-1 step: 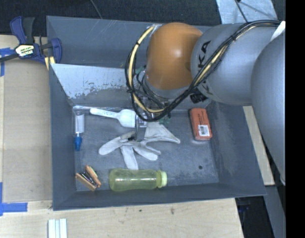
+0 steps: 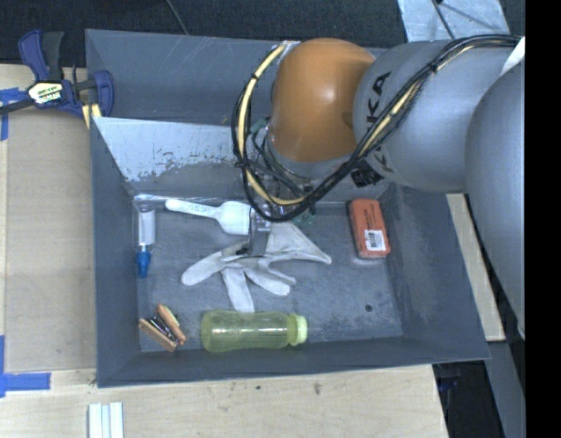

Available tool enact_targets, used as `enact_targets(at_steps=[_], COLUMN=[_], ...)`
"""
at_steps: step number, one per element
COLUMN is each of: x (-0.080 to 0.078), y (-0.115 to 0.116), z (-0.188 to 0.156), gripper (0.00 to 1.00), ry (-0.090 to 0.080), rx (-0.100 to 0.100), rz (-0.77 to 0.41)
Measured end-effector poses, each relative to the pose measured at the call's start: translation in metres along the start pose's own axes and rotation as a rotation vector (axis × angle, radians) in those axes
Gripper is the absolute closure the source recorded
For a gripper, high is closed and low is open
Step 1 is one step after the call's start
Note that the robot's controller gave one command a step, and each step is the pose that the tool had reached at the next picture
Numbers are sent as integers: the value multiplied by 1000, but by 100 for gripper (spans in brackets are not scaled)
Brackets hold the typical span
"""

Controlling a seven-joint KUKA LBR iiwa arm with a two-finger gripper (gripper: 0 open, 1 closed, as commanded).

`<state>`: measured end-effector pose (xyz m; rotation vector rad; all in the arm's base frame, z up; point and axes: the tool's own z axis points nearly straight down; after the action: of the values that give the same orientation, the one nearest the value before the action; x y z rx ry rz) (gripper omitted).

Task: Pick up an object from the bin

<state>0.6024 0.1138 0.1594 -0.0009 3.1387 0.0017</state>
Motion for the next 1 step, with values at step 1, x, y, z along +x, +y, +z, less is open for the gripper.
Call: enact_targets(at_steps=[1], x=[7], y=[-1], z=[13], gripper=[0], ry=[-5], rx=[0], rz=[-74])
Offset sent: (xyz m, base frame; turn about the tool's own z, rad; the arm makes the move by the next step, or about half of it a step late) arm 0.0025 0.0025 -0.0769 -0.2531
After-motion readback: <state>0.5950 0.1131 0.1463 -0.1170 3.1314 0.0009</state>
